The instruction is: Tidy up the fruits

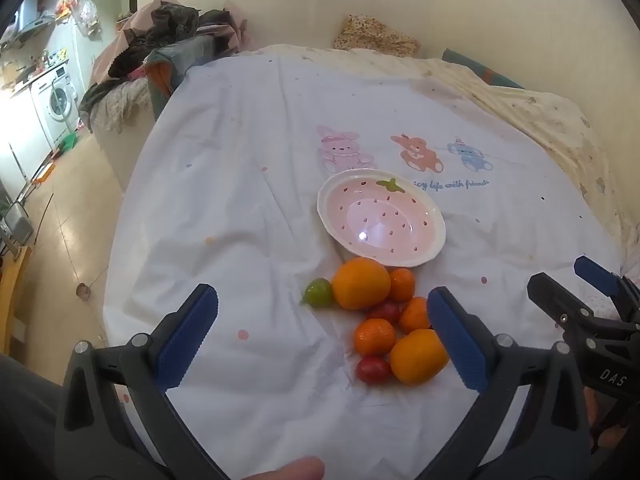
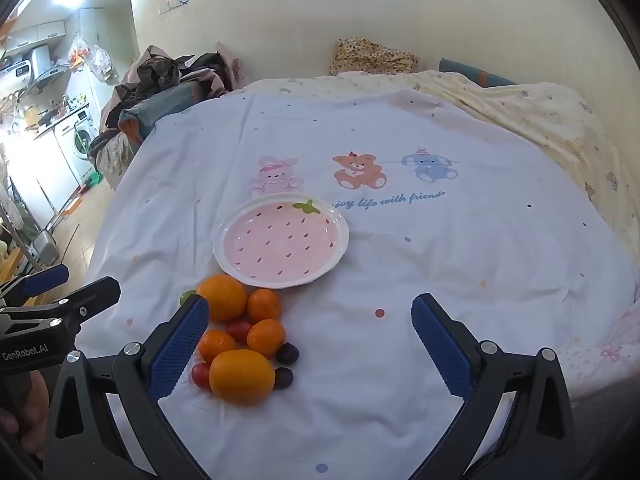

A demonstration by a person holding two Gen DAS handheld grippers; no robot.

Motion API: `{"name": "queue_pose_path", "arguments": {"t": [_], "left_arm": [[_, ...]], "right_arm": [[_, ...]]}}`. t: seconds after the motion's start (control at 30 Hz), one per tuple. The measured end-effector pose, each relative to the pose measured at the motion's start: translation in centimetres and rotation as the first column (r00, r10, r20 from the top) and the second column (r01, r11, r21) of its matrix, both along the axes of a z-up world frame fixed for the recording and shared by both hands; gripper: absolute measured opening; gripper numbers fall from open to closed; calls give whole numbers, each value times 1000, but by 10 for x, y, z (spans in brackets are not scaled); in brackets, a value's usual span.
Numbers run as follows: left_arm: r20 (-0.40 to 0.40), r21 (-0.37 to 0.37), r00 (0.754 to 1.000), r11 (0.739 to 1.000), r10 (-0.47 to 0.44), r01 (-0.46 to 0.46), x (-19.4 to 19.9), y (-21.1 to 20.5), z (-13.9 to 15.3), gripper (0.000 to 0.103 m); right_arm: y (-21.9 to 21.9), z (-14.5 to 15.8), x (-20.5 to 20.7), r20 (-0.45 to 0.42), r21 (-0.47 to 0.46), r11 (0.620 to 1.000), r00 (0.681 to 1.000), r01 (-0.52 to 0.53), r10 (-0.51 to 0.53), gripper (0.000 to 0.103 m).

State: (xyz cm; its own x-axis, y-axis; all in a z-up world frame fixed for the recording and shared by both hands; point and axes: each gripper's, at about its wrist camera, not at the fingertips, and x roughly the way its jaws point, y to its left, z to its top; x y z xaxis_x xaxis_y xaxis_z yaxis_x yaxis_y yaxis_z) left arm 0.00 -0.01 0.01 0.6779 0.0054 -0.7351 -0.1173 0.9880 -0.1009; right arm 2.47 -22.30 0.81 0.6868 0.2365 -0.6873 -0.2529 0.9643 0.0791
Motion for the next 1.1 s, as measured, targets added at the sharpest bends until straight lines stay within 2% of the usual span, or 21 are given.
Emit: {"name": "queue_pose_path", "arguments": {"t": [1.1], "left_arm": [[-2, 2, 1000, 1000, -2, 2, 1, -2, 0, 103]], "right_arm": [[-1, -1, 1, -1, -7, 1000, 1000, 1, -1, 103]]}}
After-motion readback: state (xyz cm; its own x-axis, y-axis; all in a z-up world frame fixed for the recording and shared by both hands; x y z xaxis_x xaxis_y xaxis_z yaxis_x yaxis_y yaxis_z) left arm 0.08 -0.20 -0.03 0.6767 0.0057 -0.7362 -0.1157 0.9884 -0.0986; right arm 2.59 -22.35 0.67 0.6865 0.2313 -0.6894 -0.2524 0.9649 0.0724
